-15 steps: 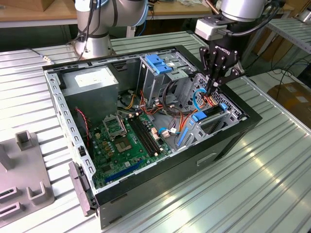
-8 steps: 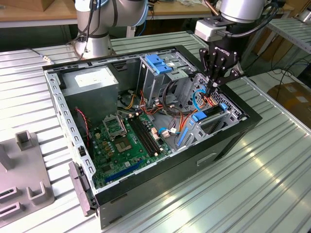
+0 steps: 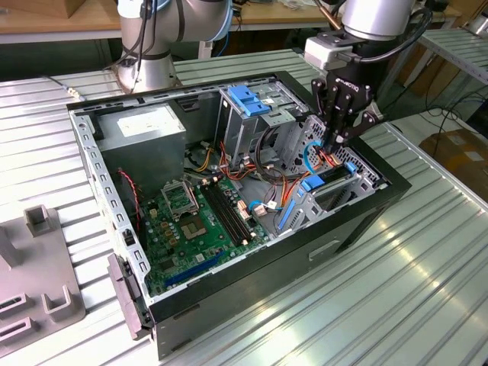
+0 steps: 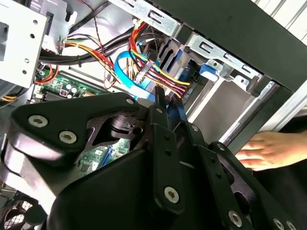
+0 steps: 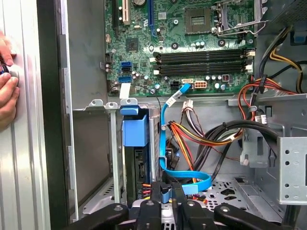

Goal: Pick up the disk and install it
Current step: 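Insert the second disk wire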

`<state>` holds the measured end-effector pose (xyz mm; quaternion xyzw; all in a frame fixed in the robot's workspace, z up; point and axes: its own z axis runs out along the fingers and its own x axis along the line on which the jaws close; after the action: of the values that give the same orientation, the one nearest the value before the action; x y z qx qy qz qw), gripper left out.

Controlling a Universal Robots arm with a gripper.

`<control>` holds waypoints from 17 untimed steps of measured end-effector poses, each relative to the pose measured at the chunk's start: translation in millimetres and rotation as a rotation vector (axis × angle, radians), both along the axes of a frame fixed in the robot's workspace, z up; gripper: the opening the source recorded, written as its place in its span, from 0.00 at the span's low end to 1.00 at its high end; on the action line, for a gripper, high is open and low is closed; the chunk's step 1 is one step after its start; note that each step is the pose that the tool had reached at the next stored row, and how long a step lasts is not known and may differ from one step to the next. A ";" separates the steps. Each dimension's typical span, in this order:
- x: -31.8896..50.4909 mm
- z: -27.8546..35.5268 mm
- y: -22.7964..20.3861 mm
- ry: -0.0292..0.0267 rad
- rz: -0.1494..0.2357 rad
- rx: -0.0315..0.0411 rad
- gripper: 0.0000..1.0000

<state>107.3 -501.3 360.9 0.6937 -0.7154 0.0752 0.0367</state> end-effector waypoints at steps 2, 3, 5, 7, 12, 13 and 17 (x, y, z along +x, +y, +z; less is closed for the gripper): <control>0.0 -0.8 0.0 0.0000 0.000 -0.0051 0.24; 0.0 -1.0 0.0 0.0000 0.000 -0.0051 0.16; 0.0 -1.1 0.0 0.0000 0.000 -0.0049 0.16; 0.0 -1.1 0.0 0.0000 0.000 -0.0049 0.16; -0.1 -1.2 -0.5 0.0000 0.000 -0.0048 0.16; -0.2 -1.1 -0.6 0.0000 0.000 -0.0049 0.16; -2.7 -1.1 -7.0 0.0000 0.000 -0.0011 0.16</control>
<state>104.6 -508.3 359.8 0.6936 -0.7154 0.0756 0.0371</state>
